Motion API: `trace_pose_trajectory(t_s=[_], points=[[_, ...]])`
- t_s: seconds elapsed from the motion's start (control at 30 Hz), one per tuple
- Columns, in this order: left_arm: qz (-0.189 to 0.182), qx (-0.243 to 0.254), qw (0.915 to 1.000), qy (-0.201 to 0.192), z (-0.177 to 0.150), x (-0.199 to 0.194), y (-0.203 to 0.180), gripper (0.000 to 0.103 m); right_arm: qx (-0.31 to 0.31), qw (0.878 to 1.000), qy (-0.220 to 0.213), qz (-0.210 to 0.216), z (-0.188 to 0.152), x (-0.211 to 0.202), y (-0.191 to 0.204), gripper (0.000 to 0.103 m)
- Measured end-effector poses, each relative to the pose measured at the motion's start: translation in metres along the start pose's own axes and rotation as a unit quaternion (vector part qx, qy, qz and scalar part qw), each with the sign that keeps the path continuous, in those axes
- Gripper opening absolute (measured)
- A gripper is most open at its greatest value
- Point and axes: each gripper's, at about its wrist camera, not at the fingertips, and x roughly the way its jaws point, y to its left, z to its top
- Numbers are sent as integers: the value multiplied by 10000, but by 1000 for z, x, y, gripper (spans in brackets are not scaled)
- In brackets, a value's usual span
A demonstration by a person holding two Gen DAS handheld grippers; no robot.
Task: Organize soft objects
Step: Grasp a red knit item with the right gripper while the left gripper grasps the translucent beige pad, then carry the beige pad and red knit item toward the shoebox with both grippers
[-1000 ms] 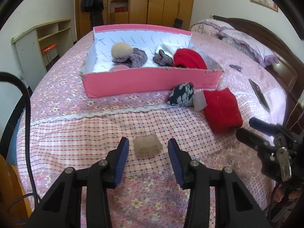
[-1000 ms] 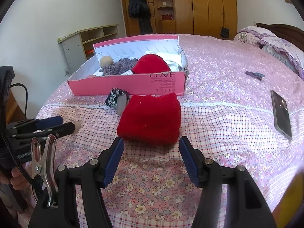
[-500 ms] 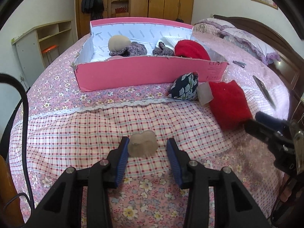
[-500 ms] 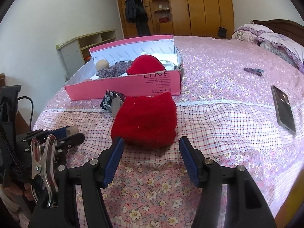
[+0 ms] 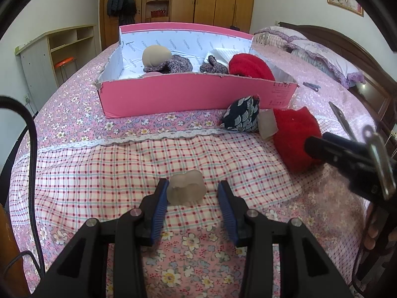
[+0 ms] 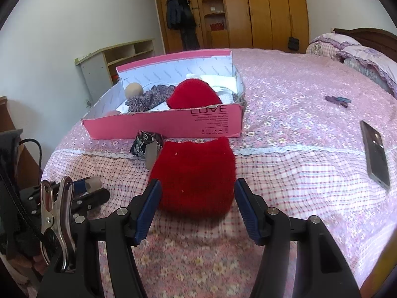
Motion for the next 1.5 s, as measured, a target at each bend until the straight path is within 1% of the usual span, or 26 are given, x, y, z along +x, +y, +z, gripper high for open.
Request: trace_pose_trajectory(t_s=[0.1,0.17,0.33,0.5,0.77,0.9,1.03,1.07,1.13,1.33,1.4,1.5], points=[[-16,-17,10000,-8,-1,-1,1,42,49,9999,148,55,3,11,1,62],[-32,-32,10000,-10,-1,-1,2,42,59,9997,221,5,4,16,1,64],[-32,-28,10000,-16,-1,-1,2,42,125,9996,242,56,3,17,0,64],[-43,-37,10000,-14,-1,-1,2,42,378,9989,192,222,0,11,-6,45],[-56,-55,10000,-12,-1,-1,3,42,509,9982,146,296,-4,0,-6,23],[-104,-100,9999,-20,-2,-2,4,42,577,9975,151,385,-5,-11,-6,19],[-126,-122,9998,-35,-2,-3,5,42,468,9978,143,439,-4,-24,3,17],[-135,-131,9998,-38,-2,-3,5,41,431,9979,131,461,-3,-28,6,17],[-168,-168,9997,-51,-2,-5,7,34,383,9979,72,519,-2,-34,11,17],[-322,-392,9987,-104,-3,-13,15,20,344,9973,-41,654,-3,-45,17,17],[-340,-387,9986,-133,-3,-17,15,17,343,9971,-63,672,-4,-47,18,17],[-337,-300,9988,-183,-3,-21,11,14,347,9970,-108,682,-4,-51,18,17]])
